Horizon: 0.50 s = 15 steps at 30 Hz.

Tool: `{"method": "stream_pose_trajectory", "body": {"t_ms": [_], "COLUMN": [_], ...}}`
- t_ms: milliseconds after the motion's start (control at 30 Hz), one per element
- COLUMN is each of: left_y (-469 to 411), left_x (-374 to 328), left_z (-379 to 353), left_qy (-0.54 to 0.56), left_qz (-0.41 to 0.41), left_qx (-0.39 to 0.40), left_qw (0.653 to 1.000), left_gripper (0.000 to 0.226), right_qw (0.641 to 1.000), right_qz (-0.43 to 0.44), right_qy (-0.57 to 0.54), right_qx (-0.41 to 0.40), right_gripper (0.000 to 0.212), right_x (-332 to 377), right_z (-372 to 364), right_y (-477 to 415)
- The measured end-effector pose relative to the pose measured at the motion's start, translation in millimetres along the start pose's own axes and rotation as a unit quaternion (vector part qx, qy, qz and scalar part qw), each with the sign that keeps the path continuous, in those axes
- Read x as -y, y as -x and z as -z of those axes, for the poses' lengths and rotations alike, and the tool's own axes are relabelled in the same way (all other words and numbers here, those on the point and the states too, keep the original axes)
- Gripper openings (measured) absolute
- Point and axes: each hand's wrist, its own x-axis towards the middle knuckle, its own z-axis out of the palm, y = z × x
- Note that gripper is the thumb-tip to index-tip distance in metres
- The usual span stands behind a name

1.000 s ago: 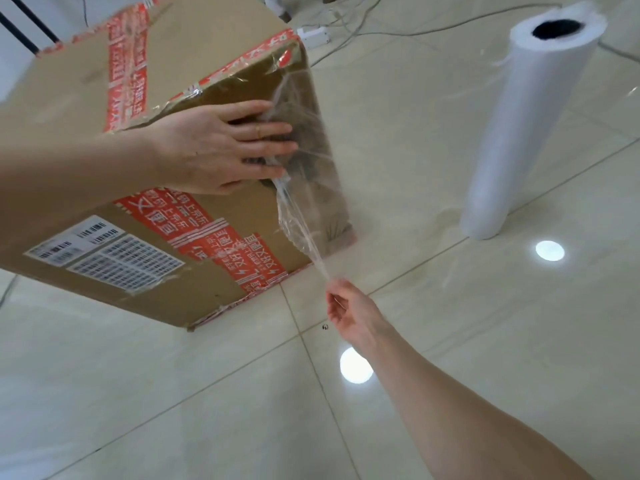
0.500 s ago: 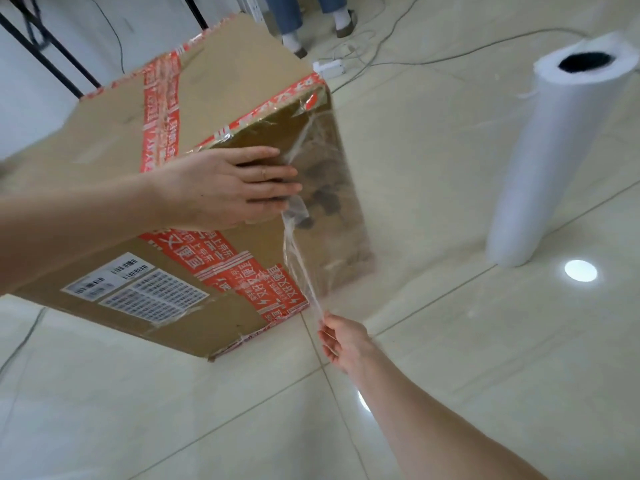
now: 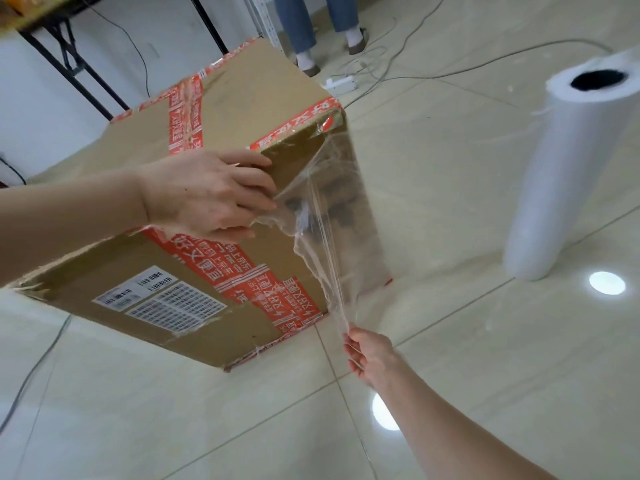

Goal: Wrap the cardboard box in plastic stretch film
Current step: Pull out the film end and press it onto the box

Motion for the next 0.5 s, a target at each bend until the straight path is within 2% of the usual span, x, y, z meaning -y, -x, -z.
{"method": "stream_pose_trajectory", "body": {"t_ms": [33,100,133,167,233,267,500], "left_y": [-5.8,-19.5,-32.5,-46.4,-62.0,-61.8,-24.0], "left_x": [-3.8,-13.3,-21.3,-28.4,-32.4,-32.9,-27.9], "left_z": [-2.0,-8.8,-12.4,-20.1,-26.9,-29.1,-34.3], "left_qy": [0.043,0.017,0.025,-0.005,-0.057,-0.077,-0.132], "left_qz": [0.016,0.062,0.086,0.089,0.133,0.149,0.141], "left_qx": [-0.033,-0.043,-0.015,-0.002,0.066,0.112,0.211], "left_qw": [0.998,0.997,0.996,0.996,0.987,0.98,0.958], "left_gripper": [0.036,0.032,0.025,0.031,0.065,0.069,0.062], "right_qw": [1.0,1.0,1.0,1.0,1.0,1.0,1.0], "right_qz": [0.0,0.001,0.002,0.003,0.005,0.007,0.01], "right_qy": [0.004,0.008,0.01,0.014,0.023,0.025,0.02], "right_qx": [0.0,0.001,0.0,-0.002,-0.007,-0.007,0.002], "right_gripper": [0.006,0.006,0.006,0.007,0.007,0.008,0.008], "right_x": [-0.4,-1.3,-2.1,-3.2,-5.2,-5.3,-4.2], "right_z": [-0.3,-1.5,-2.2,-3.4,-5.4,-5.5,-6.0], "right_y": [0.0,-0.6,-1.2,-1.9,-2.9,-3.5,-1.6]}}
